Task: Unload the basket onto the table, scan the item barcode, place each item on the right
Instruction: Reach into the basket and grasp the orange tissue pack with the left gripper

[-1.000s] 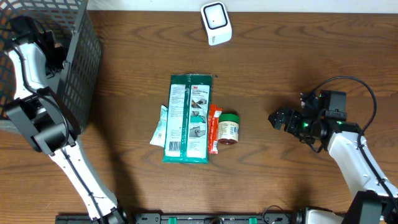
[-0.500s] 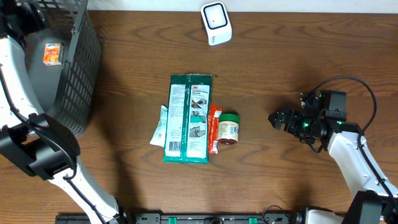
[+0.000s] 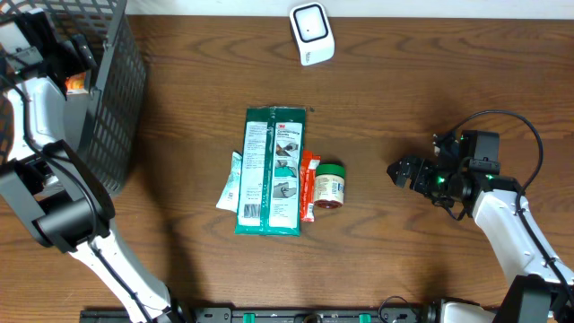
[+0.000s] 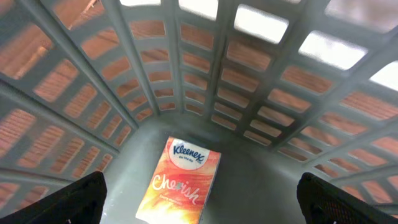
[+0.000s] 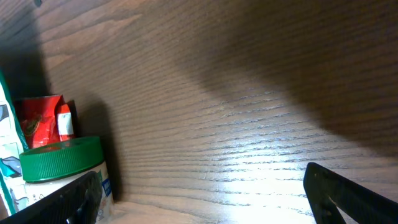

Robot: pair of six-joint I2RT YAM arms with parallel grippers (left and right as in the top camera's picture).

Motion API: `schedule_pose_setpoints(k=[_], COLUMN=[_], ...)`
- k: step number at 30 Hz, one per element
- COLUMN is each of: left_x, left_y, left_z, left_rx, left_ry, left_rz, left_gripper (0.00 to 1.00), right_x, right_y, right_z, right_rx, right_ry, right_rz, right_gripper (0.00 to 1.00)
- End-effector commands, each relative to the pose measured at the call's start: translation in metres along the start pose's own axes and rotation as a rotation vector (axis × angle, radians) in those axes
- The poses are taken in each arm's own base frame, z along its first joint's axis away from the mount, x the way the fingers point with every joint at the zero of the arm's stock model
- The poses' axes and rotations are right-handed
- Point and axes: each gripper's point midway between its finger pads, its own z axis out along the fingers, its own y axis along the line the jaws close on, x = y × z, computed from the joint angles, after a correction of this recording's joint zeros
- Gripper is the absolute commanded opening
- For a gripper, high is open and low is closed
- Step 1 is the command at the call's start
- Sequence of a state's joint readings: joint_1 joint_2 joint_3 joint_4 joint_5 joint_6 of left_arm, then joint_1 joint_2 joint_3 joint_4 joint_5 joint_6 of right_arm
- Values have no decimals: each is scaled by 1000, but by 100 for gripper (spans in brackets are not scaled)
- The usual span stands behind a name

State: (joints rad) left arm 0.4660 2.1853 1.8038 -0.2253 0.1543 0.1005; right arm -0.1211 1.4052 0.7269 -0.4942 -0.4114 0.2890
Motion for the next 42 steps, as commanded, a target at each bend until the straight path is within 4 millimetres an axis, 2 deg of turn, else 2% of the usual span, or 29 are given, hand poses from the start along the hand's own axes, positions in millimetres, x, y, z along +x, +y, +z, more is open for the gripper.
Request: schedule_pose_setpoints(k=[1,4,10,16,22,26,29,34,35,37,38,42], left_x=[25,37,44,69,87,86,84,75,70,61,58,57], left_y=[6,7,8,11,12,11,12,12,11,11,11,11], left_z=[21,30,44,66,76,75,73,65,62,56,54,51], left_rx=[-8,-8,-8,-12,-11,-10,-11,-12,-12,-13,-13,-13], left_ry=[48,73,66,104,140,140,138,127,118,100,93,98], left_rz=[-18,-20,-19,-20,-24,-24,-24,-24,-23,-21,-20,-21], left_gripper=[98,98,98,98,97,66,59,58,53,33,28,28], right_x=[-8,-7,-7,-7,-7,-7,-7,-8,-7,-7,-7,-7], right_y=[3,3,3,3,3,3,3,3,3,3,3,3], right_z=[-6,-6,-6,-6,-6,-6,-6,-6,-6,-6,-6,-6], right_rx=[-9,-9,-9,-9,-9,-9,-9,-9,-9,-9,-9,-9], right_ry=[-26,-25,-25,-25,-25,-25,-25,-26,-25,-25,-25,-25], right_rz=[6,7,7,7,7,7,7,6,7,7,7,7], right_gripper=[99,99,99,99,99,99,99,99,99,99,99,99])
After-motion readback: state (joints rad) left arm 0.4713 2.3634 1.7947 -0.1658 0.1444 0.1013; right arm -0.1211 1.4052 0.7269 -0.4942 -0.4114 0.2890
